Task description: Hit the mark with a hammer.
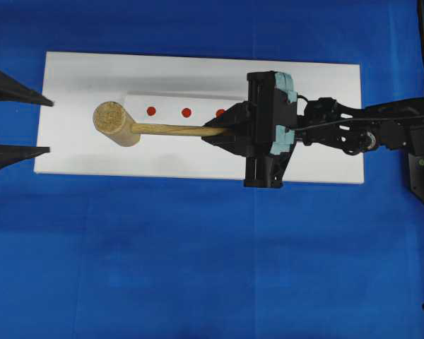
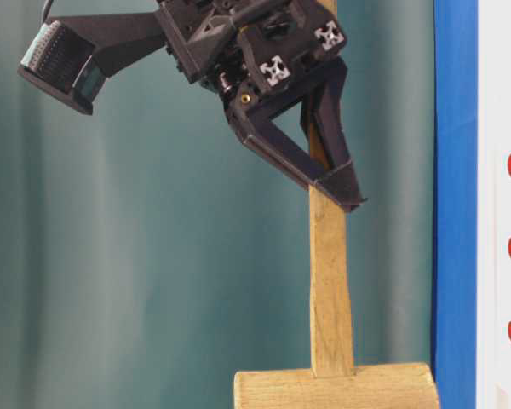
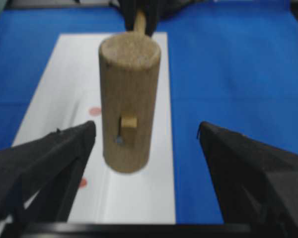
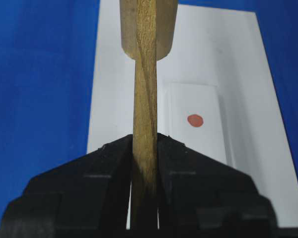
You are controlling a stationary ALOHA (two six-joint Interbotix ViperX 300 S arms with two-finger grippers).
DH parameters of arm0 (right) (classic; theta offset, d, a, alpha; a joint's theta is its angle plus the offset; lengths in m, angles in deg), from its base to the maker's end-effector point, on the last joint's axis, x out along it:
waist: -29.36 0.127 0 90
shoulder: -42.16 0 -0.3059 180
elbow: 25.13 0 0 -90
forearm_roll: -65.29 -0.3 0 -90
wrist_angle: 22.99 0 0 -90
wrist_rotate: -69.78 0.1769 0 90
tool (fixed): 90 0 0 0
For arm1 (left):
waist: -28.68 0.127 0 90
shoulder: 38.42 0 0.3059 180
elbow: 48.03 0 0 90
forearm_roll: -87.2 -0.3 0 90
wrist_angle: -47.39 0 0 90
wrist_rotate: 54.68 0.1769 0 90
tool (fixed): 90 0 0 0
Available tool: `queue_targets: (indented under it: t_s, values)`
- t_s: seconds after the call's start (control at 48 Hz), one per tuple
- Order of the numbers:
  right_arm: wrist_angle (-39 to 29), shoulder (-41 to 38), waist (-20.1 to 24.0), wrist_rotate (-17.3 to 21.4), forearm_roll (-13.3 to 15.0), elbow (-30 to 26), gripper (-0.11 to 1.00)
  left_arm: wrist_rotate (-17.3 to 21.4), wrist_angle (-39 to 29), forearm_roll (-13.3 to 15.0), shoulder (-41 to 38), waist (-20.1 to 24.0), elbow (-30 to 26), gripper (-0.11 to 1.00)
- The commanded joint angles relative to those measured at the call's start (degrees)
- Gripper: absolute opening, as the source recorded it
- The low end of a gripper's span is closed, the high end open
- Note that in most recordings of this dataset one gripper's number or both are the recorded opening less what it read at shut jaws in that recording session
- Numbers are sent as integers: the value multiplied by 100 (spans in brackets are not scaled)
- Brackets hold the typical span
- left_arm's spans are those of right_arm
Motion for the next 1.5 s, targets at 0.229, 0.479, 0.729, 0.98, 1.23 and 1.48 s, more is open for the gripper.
queue_targets:
  t_s: [0.229, 0.479, 0.729, 0.98, 1.23, 1.48]
  values:
    - [53, 88, -9, -9, 26, -185, 3, 0, 984, 9, -1327, 18, -316, 89]
    - [44, 88, 0, -9, 26, -193, 3, -9, 1644, 9, -2382, 299, -686, 94]
    - [35, 88, -9, -9, 26, -185, 3, -9, 1661, 18, -3226, 316, -1178, 94]
    - [26, 88, 0, -9, 26, -185, 3, -18, 1433, 9, -3419, 299, -1362, 94]
    - [26, 88, -9, -9, 44, -185, 3, -158, 1151, 18, -3428, 229, -1459, 61]
    - [-26, 88, 0, -9, 79, -185, 3, -229, 1187, 9, -3428, 185, -1468, 46]
